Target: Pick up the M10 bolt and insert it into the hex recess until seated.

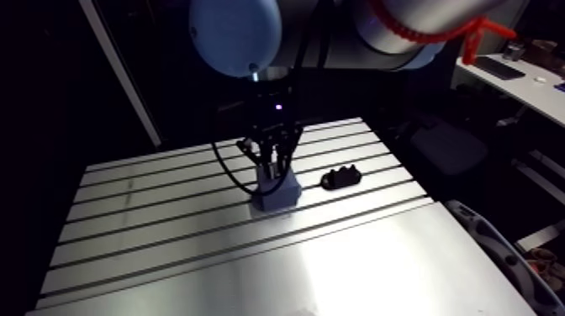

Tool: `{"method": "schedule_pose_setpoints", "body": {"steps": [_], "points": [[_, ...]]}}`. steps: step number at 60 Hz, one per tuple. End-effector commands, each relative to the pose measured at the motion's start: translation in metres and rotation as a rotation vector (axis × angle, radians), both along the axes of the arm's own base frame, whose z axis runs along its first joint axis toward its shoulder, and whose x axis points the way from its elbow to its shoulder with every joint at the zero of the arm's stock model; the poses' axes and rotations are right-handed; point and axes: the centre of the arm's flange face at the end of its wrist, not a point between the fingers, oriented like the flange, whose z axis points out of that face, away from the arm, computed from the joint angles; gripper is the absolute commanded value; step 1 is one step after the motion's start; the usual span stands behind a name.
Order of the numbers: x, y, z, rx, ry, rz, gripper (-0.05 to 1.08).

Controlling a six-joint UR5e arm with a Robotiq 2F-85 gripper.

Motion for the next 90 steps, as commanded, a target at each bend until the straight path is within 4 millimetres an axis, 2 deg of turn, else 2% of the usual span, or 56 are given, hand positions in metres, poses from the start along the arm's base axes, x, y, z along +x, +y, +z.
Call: {"method": "schedule_pose_setpoints", "body": {"steps": [1, 90], "points": [[-0.0005, 0.0007, 0.0004, 0.001, 0.001, 0.003, 0.66], [-0.0017, 0.0006, 0.0015, -0.005, -0.005, 0.049, 0.73]]}}
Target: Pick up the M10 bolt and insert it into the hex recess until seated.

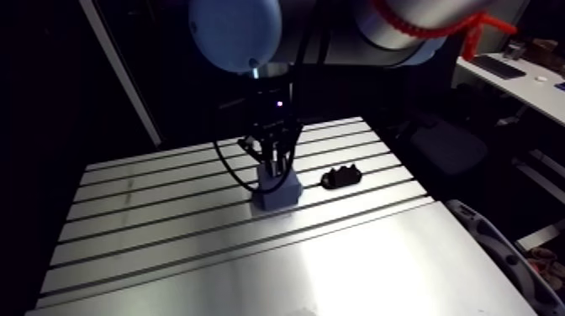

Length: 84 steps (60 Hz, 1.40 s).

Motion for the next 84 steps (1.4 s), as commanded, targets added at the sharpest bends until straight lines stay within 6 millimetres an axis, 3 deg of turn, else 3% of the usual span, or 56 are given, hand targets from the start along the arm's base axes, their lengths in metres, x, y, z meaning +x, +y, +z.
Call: {"method": "schedule_pose_setpoints", "body": {"steps": [1, 73, 74, 75, 76, 77, 78, 79, 80, 84], "points": [[0.0007, -0.0003, 0.0000, -0.004, -0.003, 0.020, 0.73], [0.0020, -0.0008, 0.0060, -0.029, -0.012, 0.192, 0.68], [0.0024, -0.0007, 0.0056, -0.029, -0.013, 0.198, 0.61], [0.0024, -0.0007, 0.0056, -0.029, -0.013, 0.198, 0.61], [0.0030, -0.0008, 0.0058, -0.028, -0.014, 0.200, 0.42], [0.0030, -0.0008, 0.0058, -0.028, -0.014, 0.200, 0.42], [0.0036, -0.0008, 0.0053, -0.027, -0.016, 0.201, 0.15], [0.0036, -0.0008, 0.0053, -0.027, -0.016, 0.201, 0.15], [0.0039, -0.0008, 0.0048, -0.026, -0.017, 0.203, 0.02], [0.0045, -0.0006, 0.0051, -0.023, -0.017, 0.203, 0.00]]}}
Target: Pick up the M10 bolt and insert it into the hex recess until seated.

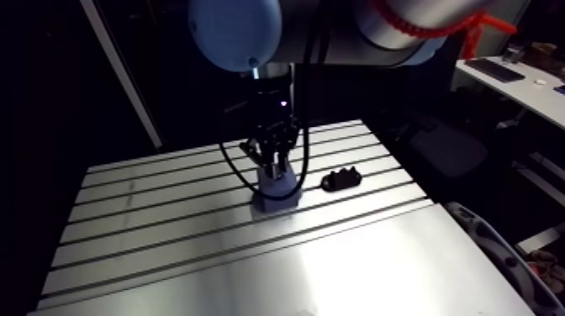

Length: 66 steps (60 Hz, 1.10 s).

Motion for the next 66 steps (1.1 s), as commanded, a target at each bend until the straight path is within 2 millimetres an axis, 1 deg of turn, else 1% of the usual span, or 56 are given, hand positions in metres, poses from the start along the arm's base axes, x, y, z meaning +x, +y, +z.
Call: {"method": "schedule_pose_setpoints", "body": {"steps": [1, 14, 23, 27, 28, 29, 30, 31, 33, 36, 37, 38, 39, 40, 41, 42, 43, 44, 45, 46, 47, 48, 49, 50, 51, 52, 53, 54, 55, 62, 66], "points": [[0.002, 0.000, 0.000, 0.006, -0.002, 0.015, 0.00], [0.000, 0.003, 0.004, 0.013, 0.014, 0.012, 0.00], [0.001, 0.001, 0.012, 0.016, 0.032, 0.003, 0.00], [0.001, 0.000, 0.015, 0.011, 0.038, -0.004, 0.02], [0.001, 0.000, 0.017, 0.010, 0.043, -0.008, 0.05], [0.001, 0.000, 0.017, 0.010, 0.043, -0.008, 0.05], [0.000, 0.000, 0.018, 0.010, 0.045, -0.012, 0.08], [0.000, 0.000, 0.018, 0.010, 0.045, -0.012, 0.08], [0.000, 0.001, 0.021, 0.016, 0.053, -0.043, 0.16], [0.000, 0.001, 0.022, 0.020, 0.055, -0.062, 0.17], [0.000, 0.001, 0.023, 0.024, 0.058, -0.085, 0.21], [0.001, 0.001, 0.024, 0.028, 0.061, -0.110, 0.30], [0.001, 0.001, 0.024, 0.028, 0.061, -0.110, 0.30], [0.001, 0.001, 0.024, 0.033, 0.061, -0.139, 0.36], [0.001, 0.001, 0.024, 0.033, 0.061, -0.139, 0.36], [0.002, 0.000, 0.025, 0.038, 0.064, -0.168, 0.46], [0.003, 0.000, 0.026, 0.042, 0.066, -0.201, 0.57], [0.003, 0.000, 0.026, 0.042, 0.066, -0.201, 0.57], [0.003, 0.000, 0.025, 0.046, 0.066, -0.229, 0.68], [0.003, 0.000, 0.025, 0.046, 0.066, -0.229, 0.68], [0.003, 0.000, 0.025, 0.049, 0.067, -0.253, 0.78], [0.003, 0.000, 0.025, 0.049, 0.067, -0.253, 0.78], [0.003, 0.001, 0.025, 0.051, 0.070, -0.276, 0.88], [0.003, 0.001, 0.025, 0.051, 0.070, -0.276, 0.88], [0.003, 0.003, 0.025, 0.052, 0.071, -0.291, 0.93], [0.003, 0.003, 0.025, 0.052, 0.071, -0.291, 0.93], [0.003, 0.003, 0.025, 0.052, 0.073, -0.300, 0.99], [0.003, 0.003, 0.025, 0.052, 0.073, -0.300, 0.99], [0.003, 0.003, 0.025, 0.049, 0.074, -0.310, 1.01], [0.002, 0.004, 0.026, 0.038, 0.077, -0.338, 1.05], [0.001, 0.004, 0.026, 0.036, 0.076, -0.383, 1.06]]}}
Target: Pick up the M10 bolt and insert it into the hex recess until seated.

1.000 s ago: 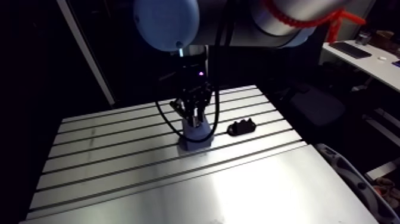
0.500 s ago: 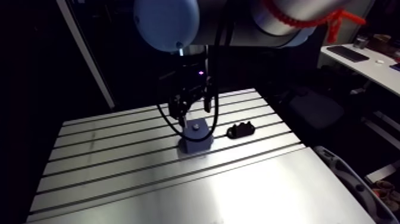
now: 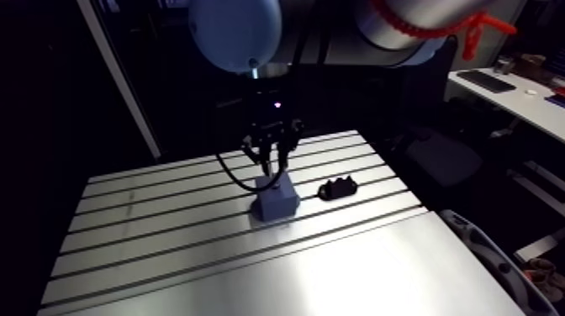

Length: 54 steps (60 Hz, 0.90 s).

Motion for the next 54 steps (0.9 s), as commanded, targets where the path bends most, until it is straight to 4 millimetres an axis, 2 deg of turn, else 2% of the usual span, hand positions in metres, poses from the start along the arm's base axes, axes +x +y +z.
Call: {"method": "schedule_pose_setpoints", "body": {"steps": [1, 17, 54], "points": [[-0.001, 0.001, 0.001, -0.010, 0.008, -0.103, 1.06], [0.001, -0.003, -0.009, -0.028, -0.006, -0.118, 1.07], [0.001, 0.000, -0.009, -0.022, -0.002, -0.111, 1.08]]}}
